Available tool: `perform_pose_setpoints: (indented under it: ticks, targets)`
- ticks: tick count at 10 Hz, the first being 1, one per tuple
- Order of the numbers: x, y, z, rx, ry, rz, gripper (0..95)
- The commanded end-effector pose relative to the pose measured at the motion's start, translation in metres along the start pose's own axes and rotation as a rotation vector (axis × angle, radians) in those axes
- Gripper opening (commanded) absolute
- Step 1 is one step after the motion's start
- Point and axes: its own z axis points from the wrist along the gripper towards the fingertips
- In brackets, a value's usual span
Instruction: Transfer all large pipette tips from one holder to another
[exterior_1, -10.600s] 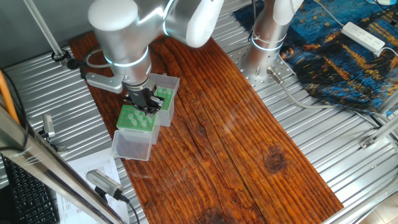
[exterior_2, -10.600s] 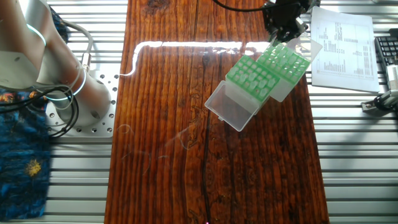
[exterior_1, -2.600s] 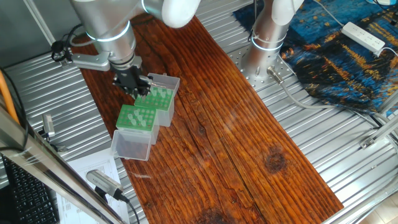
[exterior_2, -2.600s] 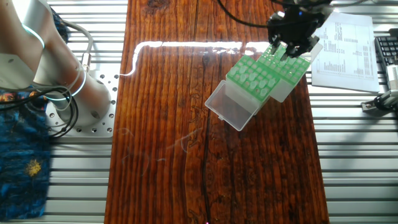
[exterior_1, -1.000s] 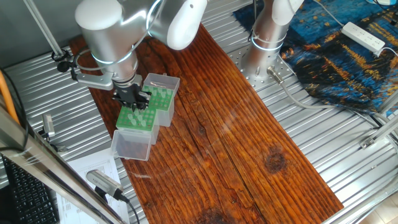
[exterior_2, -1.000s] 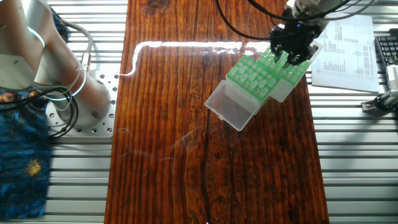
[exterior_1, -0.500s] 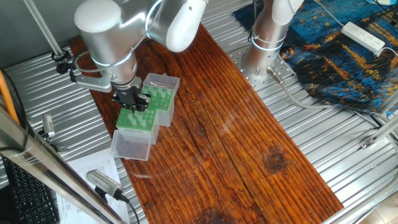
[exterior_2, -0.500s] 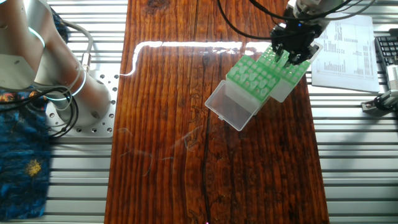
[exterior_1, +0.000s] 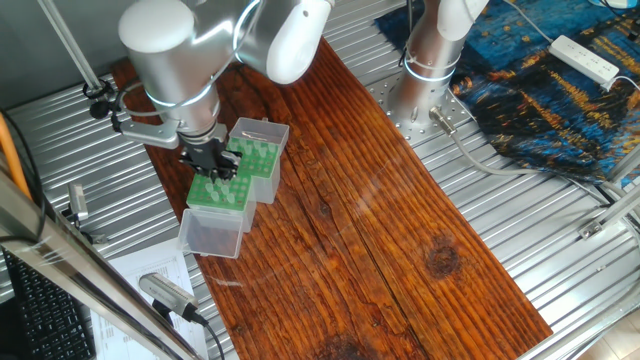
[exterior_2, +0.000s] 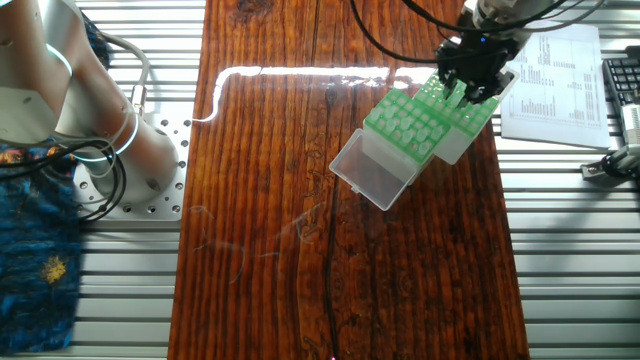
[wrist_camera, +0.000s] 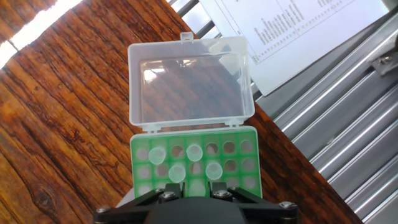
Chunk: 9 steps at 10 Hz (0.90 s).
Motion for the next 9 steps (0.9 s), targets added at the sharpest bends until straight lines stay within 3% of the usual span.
perform_pose_setpoints:
  ticks: [1,5,9]
  targets:
    - [-0.001,-0.001,0.000,-0.002,0.002,0.001,0.0]
    - [-0.003,-0.001,-0.001,-0.002,0.003,0.001,0.0]
    - [-0.002,0.002,-0.016,-0.005,0.011,-0.004,0.0]
